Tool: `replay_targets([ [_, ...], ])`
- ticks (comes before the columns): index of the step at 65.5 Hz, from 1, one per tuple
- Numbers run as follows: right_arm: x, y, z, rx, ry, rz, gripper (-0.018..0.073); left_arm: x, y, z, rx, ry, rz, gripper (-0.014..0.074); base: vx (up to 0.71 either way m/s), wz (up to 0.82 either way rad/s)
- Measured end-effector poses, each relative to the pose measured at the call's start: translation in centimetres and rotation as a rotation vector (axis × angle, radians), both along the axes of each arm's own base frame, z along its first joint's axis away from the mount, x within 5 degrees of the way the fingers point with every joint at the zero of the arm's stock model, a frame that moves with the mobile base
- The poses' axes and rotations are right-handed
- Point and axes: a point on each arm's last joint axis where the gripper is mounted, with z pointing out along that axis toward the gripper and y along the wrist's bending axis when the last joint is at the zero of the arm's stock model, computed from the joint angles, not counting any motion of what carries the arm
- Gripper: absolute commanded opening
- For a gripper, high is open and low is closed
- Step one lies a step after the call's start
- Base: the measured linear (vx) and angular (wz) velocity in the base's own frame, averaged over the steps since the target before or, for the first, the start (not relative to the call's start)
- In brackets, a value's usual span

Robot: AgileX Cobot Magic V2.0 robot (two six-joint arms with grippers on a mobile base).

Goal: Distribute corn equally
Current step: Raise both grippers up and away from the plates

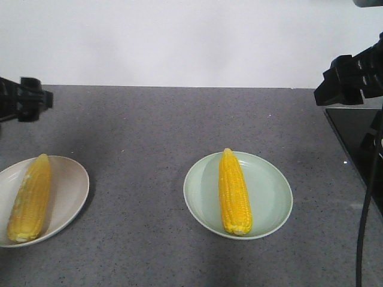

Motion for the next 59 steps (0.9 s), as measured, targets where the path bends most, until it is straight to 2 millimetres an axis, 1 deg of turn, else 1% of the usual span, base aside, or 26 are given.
replay_targets([
  [5, -0.1, -0.2, 0.1, -0.008, -0.003, -0.015, 0.0541, -1.6, 0.6, 2.0, -0.015, -0.098, -0.003, 0.0568, 0.0, 0.0],
  [13, -0.5, -0.3, 0.1, -0.009, -0.028, -0.027, 0.0541, -4.0, 1.5, 4.1, -0.016, -0.198, -0.001, 0.0568, 0.0, 0.0],
  [16, -1.0, -0.4, 0.0, -0.003, -0.048, -0.032, 0.0541, -4.6, 1.7, 4.4, -0.013, -0.217, 0.001, 0.0568, 0.0, 0.0],
  [21, -1.8, -0.6, -0.9, 0.001, -0.076, -0.044, 0.0541, -5.8, 2.2, 4.6, -0.008, -0.246, 0.005, 0.0568, 0.0, 0.0],
  [25, -2.8, -0.8, -1.6, 0.003, -0.103, -0.053, 0.0541, -6.9, 2.6, 4.4, -0.009, -0.267, 0.004, 0.0568, 0.0, 0.0],
  [28, -3.7, -1.0, -2.0, 0.005, -0.133, -0.059, 0.0541, -7.4, 2.7, 3.9, -0.01, -0.271, 0.001, 0.0568, 0.0, 0.0],
  [29, -4.0, -1.0, -2.4, 0.002, -0.132, -0.061, 0.0541, -7.6, 2.8, 3.5, -0.008, -0.271, -0.002, 0.0568, 0.0, 0.0],
  [31, -4.5, -1.1, -2.8, -0.001, -0.149, -0.064, 0.0541, -8.2, 2.9, 3.5, -0.018, -0.289, -0.004, 0.0568, 0.0, 0.0],
  [35, -5.8, -1.4, -3.3, -0.006, -0.194, -0.07, 0.0541, -9.2, 3.1, 2.1, -0.028, -0.29, -0.008, 0.0568, 0.0, 0.0],
  [38, -6.6, -1.6, -4.1, -0.012, -0.207, -0.073, 0.0541, -10.1, 3.4, 1.8, -0.044, -0.316, -0.01, 0.0568, 0.0, 0.0],
  [39, -6.9, -1.7, -4.0, -0.011, -0.222, -0.074, 0.0541, -10.4, 3.5, 1.4, -0.045, -0.314, -0.01, 0.0568, 0.0, 0.0],
  [46, -9.2, -2.2, -5.5, -0.018, -0.272, -0.087, 0.0541, -12.2, 4.0, -0.3, -0.048, -0.35, -0.012, 0.0568, 0.0, 0.0],
  [48, -9.8, -2.3, -6.2, -0.018, -0.278, -0.094, 0.0541, -12.8, 4.2, -0.4, -0.054, -0.381, -0.017, 0.0568, 0.0, 0.0],
  [53, -11.4, -2.6, -7.0, -0.008, -0.333, -0.114, 0.054, -13.9, 4.6, -1.5, -0.042, -0.408, -0.026, 0.0568, 0.0, 0.0],
  [54, -11.6, -2.7, -7.5, -0.007, -0.334, -0.117, 0.0539, -14.1, 4.6, -1.7, -0.043, -0.415, -0.027, 0.0568, 0.0, 0.0],
  [59, -12.9, -2.9, -8.3, 0.004, -0.391, -0.13, 0.0524, -15.2, 4.9, -2.2, -0.048, -0.452, -0.034, 0.0568, 0.0, 0.0],
])
